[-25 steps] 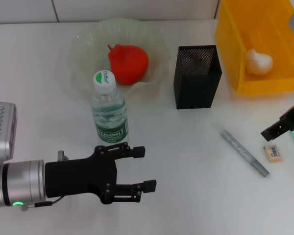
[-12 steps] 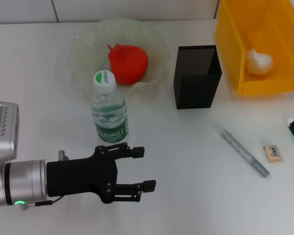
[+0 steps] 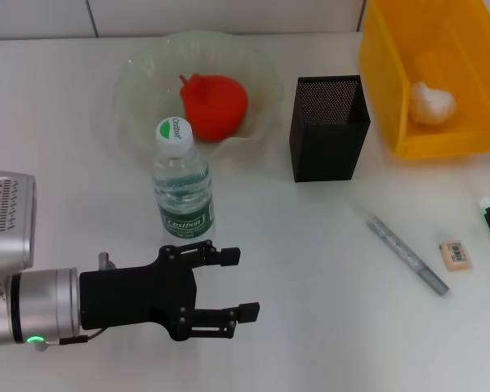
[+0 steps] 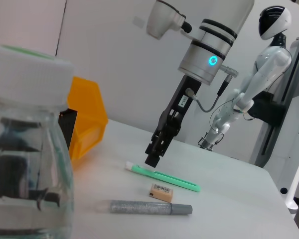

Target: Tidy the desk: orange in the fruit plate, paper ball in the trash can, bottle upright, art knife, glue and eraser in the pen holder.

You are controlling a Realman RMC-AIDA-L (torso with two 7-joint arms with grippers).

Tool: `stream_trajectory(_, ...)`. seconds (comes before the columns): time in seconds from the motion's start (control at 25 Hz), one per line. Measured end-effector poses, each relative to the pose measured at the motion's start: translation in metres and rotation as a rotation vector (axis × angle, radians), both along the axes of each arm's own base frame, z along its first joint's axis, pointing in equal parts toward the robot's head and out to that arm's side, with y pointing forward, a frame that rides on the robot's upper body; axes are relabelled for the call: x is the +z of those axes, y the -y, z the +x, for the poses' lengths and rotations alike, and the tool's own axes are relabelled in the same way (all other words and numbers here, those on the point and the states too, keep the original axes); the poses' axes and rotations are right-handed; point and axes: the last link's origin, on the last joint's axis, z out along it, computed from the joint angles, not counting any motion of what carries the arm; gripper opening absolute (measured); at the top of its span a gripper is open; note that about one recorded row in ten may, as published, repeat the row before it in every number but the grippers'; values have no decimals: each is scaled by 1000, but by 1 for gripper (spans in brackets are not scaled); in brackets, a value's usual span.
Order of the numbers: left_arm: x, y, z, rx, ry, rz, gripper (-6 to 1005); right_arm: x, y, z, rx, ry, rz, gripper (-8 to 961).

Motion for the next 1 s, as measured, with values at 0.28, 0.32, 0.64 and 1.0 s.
stream_trajectory(0.28, -1, -2, 0, 3, -10, 3, 846, -14, -4, 5, 1, -55, 1, 676)
stream_trajectory(0.32, -2, -2, -1, 5, -13, 5, 846, -14, -4, 5, 1, -55, 1, 672)
stream_trajectory(0.64, -3, -2, -2, 13, -19, 8, 846, -19, -8, 7, -1, -53, -12, 549)
stream_trajectory(1.0, -3, -3, -2, 16, -24, 10, 846, -21, -8, 8, -4, -51, -18, 456)
